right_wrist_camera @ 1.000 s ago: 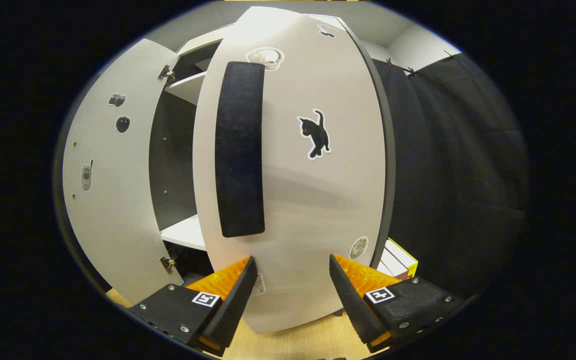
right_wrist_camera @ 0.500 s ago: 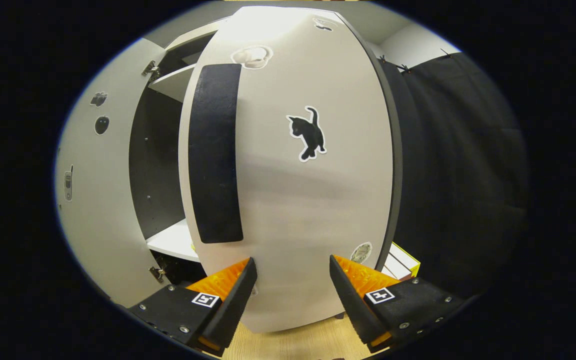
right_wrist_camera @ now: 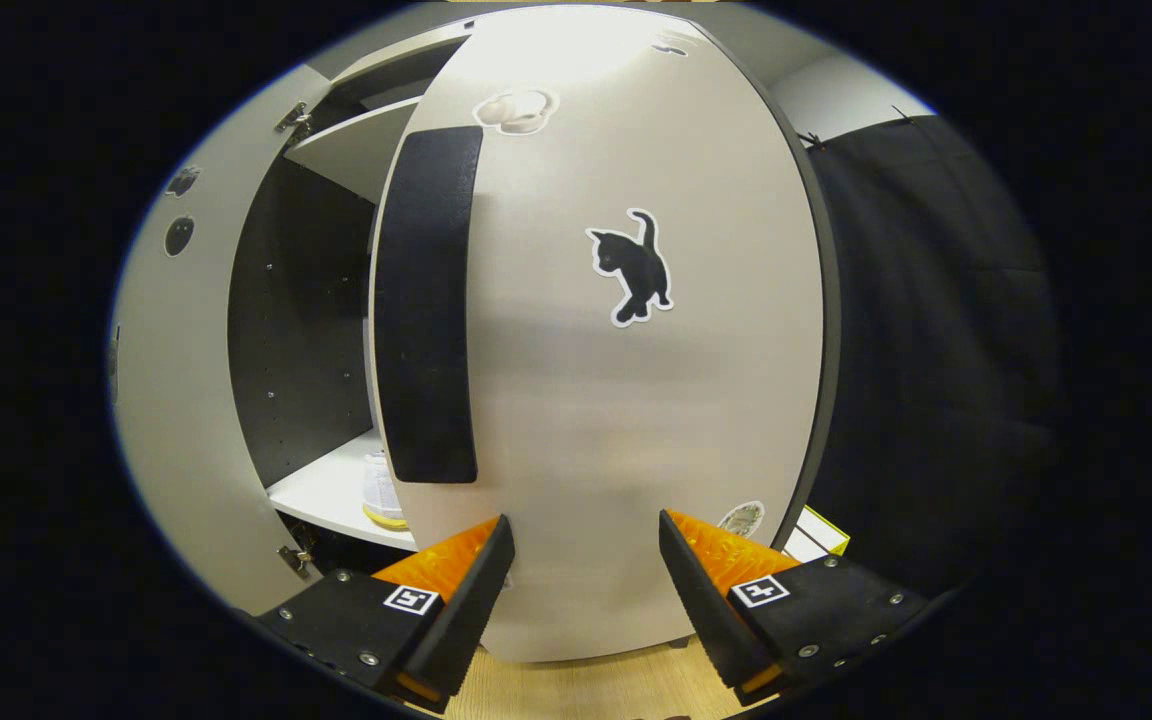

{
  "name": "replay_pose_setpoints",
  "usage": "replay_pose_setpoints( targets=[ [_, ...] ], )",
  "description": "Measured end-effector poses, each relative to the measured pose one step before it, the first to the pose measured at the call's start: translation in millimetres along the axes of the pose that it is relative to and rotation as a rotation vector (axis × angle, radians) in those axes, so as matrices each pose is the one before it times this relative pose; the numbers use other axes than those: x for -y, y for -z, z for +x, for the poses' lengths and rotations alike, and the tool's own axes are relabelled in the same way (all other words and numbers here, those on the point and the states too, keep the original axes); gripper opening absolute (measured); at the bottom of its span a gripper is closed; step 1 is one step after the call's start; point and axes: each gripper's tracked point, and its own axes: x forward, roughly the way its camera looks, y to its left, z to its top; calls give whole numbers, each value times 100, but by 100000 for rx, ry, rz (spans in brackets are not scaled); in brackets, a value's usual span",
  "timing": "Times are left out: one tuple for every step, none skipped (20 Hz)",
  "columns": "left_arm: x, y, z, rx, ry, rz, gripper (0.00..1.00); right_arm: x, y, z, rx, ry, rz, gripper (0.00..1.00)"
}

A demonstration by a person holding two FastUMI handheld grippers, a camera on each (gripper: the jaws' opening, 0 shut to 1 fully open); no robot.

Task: Grab one shoe with the right hand and put it into the shoe cabinet, grab the other shoe with the left hand and put it into the shoe cabinet; then close the right door with the right hand and the left door with the left hand.

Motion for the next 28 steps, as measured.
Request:
replay_pose_setpoints(
  targets=[
    [145, 365, 436, -755, 311, 584, 97, -28, -27, 12, 200, 280, -438, 90],
    [265, 475, 236, -1034, 620, 90, 97, -12, -30, 103, 207, 220, -238, 90],
    [420, 471, 188, -854, 1000, -406, 97, 11, -48, 60, 154, 113, -109, 90],
    [376, 432, 103, -589, 973, -660, 96, -12, -10, 26, -21, 34, 83, 91],
    [276, 343, 346, -574, 993, -632, 97, -21, -32, 7, -5, -88, 433, 91],
    [364, 239, 180, -644, 715, -475, 97, -17, 12, 33, -179, -182, 473, 91],
    [345, 225, 280, -699, 1019, -195, 97, 0, -41, -71, -253, -162, 324, 91],
    [381, 98, 166, -469, 925, -61, 98, 42, -17, -58, -177, -87, 216, 91],
    [436, 52, 309, -415, 1234, 17, 98, 2, -2, -1, -85, -103, 16, 91],
    [3, -194, 87, 87, -705, 1003, 98, 71, 36, -97, -264, -30, -25, 91],
    [-73, 25, -201, 83, -237, 610, 96, -107, 1, -29, -463, -629, 667, 91],
    [7, 44, 263, -444, -16, -1176, 98, -194, -74, -92, -134, -1120, 940, 92],
    [171, 32, 235, -353, 251, -1732, 96, -81, -110, -220, 281, -423, 380, 92],
    [115, 70, 290, 172, 566, -1054, 96, 102, -107, -388, 535, 152, -191, 92],
    [149, -138, 132, 440, 171, -209, 96, 93, -27, -456, 195, -186, -466, 92],
    [145, -54, -103, 61, -273, 355, 96, 45, 9, -673, 39, -506, -564, 92],
    [119, -25, -157, -175, -530, 798, 96, 117, -37, -562, 19, -542, -668, 92],
    [-32, -153, -192, 114, -603, 833, 96, 206, -101, -521, 276, -66, -721, 92],
    [203, 19, -254, 146, -251, 518, 96, 243, -194, -557, 552, 124, -678, 92],
    [349, 66, 96, -53, 483, -344, 96, 252, -178, -537, 682, 164, -613, 92],
    [349, 60, 33, -327, 709, -738, 96, 307, -211, -555, 643, 290, -613, 92],
    [457, 65, -56, -339, 530, -557, 99, 362, -103, -608, 421, 362, -680, 92],
    [448, -17, 94, -150, 586, -216, 99, 386, -23, -552, 160, 501, -611, 92],
    [381, -3, 152, -214, 378, -41, 96, 397, -107, -544, 177, 408, -542, 92],
    [564, -4, -25, -40, 315, 288, 96, 470, -132, -522, 406, 372, -393, 92],
    [686, -5, 4, 52, 329, 580, 96, 427, -220, -486, 558, 192, -527, 92],
    [558, 41, 22, -155, 395, 576, 96, 430, -274, -369, 741, -201, -819, 92],
    [726, -78, 222, 37, 763, 510, 96, 463, -272, -299, 472, 56, -1188, 92]
  ],
)
